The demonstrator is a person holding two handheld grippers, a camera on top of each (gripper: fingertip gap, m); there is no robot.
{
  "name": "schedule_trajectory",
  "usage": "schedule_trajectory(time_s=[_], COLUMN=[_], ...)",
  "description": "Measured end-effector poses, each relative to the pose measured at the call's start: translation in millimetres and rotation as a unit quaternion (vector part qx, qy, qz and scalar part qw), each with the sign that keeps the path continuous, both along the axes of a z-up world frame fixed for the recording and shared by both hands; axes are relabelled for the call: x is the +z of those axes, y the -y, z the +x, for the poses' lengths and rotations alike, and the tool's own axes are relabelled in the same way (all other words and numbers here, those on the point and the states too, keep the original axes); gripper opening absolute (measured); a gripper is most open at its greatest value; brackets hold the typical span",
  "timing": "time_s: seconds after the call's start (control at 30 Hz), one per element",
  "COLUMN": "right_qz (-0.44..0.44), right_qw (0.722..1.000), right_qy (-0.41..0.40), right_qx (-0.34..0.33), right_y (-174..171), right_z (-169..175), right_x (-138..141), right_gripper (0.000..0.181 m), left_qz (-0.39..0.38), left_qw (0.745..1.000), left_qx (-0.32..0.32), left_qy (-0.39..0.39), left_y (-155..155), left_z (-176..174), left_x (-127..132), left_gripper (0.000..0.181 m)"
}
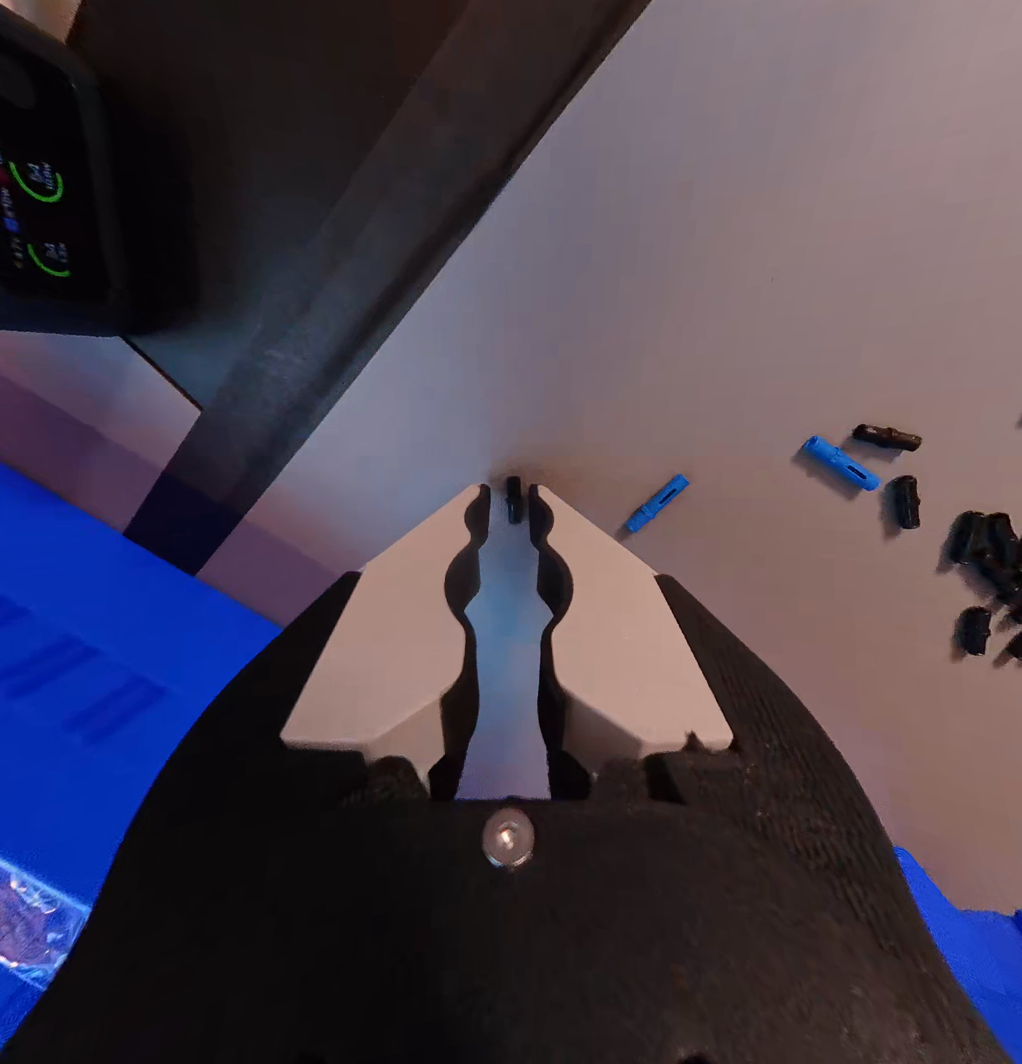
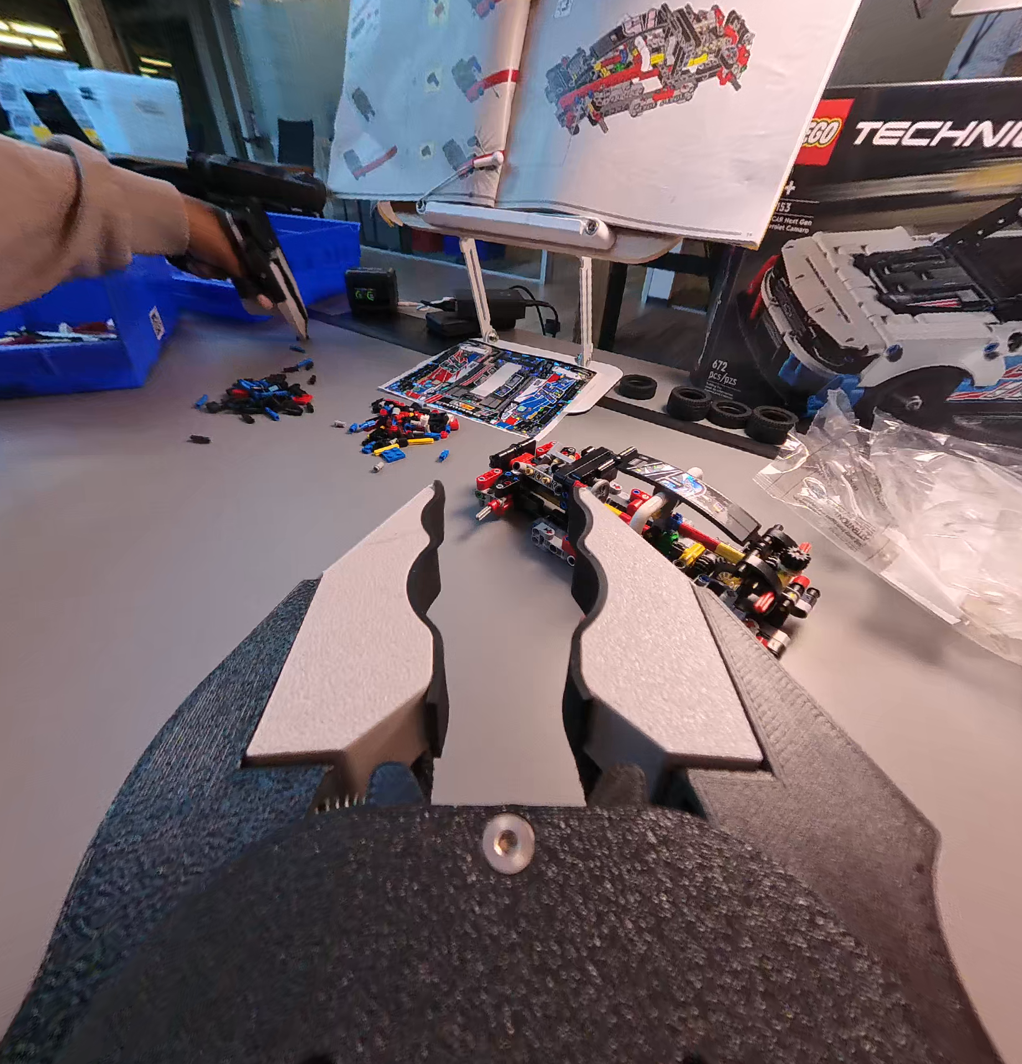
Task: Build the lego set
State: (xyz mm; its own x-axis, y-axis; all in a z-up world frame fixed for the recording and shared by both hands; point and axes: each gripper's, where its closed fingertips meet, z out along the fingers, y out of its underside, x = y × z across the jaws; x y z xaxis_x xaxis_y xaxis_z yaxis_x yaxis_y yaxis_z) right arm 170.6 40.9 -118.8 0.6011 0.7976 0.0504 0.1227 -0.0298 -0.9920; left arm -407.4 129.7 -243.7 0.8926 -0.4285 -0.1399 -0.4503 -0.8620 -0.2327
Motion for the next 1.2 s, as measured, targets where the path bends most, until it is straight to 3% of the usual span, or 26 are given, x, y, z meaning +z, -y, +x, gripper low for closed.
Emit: schedule_trajectory(time_s=[0.3,0.4,0.6,0.73,0.97,1.2], right_qz=[0.002,0.005,0.015,0.008,0.013,0.010], right_qw=[1.000,1.000,1.000,1.000,1.000,1.000], right_qy=[-0.006,-0.009,-0.009,-0.007,-0.007,-0.012], right_qx=[-0.004,-0.004,0.001,0.004,0.005,0.001], right_y=[-7.2,-7.2,-5.0,-3.9,-1.6,-3.4], right_z=[-3.0,-1.7,-4.3,-5.9,-5.0,-1.9], right_x=[-5.5,-6.0,-5.5,-11.0,-9.9,-10.9], right_gripper=[0.039,0.037,0.034,0.033,0.032,0.030], left_qz=[-0.022,-0.008,-0.070,-0.076,-0.024,-0.011], left_qw=[0.998,0.993,0.974,0.968,0.989,0.992], left_qx=[-0.003,-0.061,-0.166,-0.197,-0.141,-0.110], left_qy=[0.067,0.103,0.138,0.137,0.039,0.054], left_y=[14.4,27.1,76.5,83.0,37.1,21.4], left_z=[14.7,45.9,111.0,132.5,66.5,46.4], left_x=[0.6,12.3,13.7,11.4,8.7,-0.8], left_gripper=[0.002,0.002,0.002,0.005,0.023,0.018])
